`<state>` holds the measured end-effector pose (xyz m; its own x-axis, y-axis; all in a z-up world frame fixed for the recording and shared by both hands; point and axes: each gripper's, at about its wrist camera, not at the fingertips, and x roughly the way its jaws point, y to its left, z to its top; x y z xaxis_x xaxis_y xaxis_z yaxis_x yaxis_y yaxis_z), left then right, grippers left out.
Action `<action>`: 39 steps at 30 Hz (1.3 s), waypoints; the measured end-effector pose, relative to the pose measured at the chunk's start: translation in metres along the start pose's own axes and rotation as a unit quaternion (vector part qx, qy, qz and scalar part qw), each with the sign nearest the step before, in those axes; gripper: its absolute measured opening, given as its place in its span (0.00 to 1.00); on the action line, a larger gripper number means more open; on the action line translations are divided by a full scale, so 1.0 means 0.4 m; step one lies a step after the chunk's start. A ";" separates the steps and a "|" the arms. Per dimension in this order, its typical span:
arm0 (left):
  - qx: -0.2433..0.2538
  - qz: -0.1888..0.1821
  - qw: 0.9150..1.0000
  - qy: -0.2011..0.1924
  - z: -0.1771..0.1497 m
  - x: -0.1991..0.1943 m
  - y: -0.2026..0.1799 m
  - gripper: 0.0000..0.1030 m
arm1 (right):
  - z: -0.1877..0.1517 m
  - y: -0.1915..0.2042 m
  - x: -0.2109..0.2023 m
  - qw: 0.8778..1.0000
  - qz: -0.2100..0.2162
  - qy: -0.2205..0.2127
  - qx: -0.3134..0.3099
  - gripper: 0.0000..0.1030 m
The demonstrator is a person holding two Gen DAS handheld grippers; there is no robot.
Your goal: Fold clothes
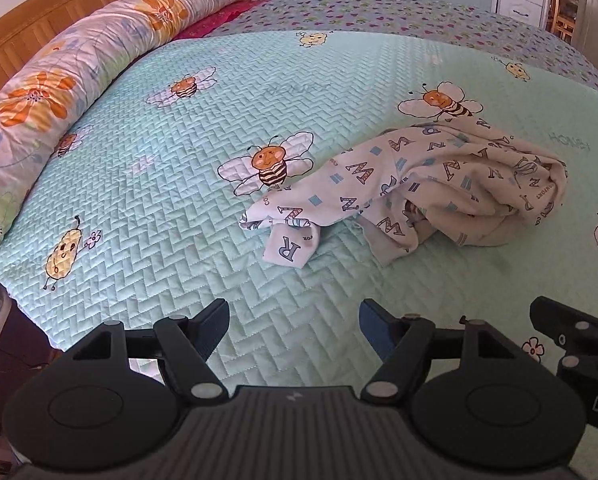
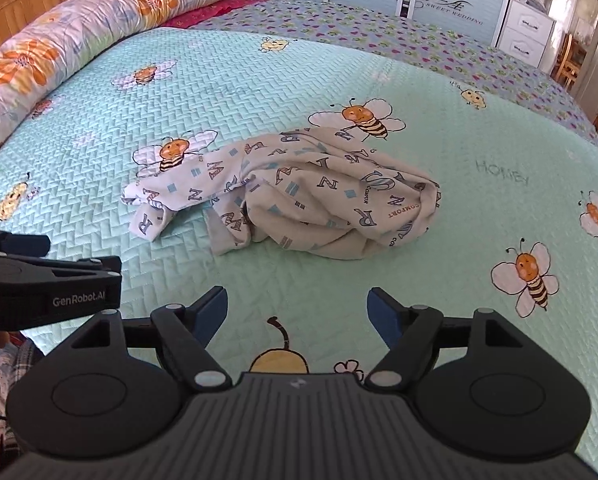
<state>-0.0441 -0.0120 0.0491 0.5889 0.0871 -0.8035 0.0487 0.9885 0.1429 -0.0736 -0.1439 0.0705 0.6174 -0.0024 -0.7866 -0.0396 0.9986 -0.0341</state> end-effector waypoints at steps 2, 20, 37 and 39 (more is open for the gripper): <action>0.002 -0.003 1.000 -0.002 0.000 -0.002 -0.001 0.72 | -0.001 0.004 -0.002 1.000 -0.001 -0.001 -0.002 0.75; 0.013 -0.004 1.000 0.024 -0.014 0.024 -0.036 0.72 | -0.003 -0.001 0.006 1.000 0.004 -0.001 0.000 0.75; -0.030 -0.010 0.999 -0.022 -0.061 0.152 0.017 0.72 | -0.006 -0.124 0.105 0.982 0.081 -0.170 -0.002 0.78; -0.027 -0.010 0.999 -0.017 -0.056 0.170 0.027 0.72 | 0.021 -0.123 0.138 0.983 0.078 -0.166 -0.009 0.78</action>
<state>-0.0215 0.0073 -0.0169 0.6153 0.0650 -0.7856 0.0165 0.9953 0.0952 -0.0310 -0.1927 0.0341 0.8253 0.1707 -0.5382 -0.1656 0.9845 0.0583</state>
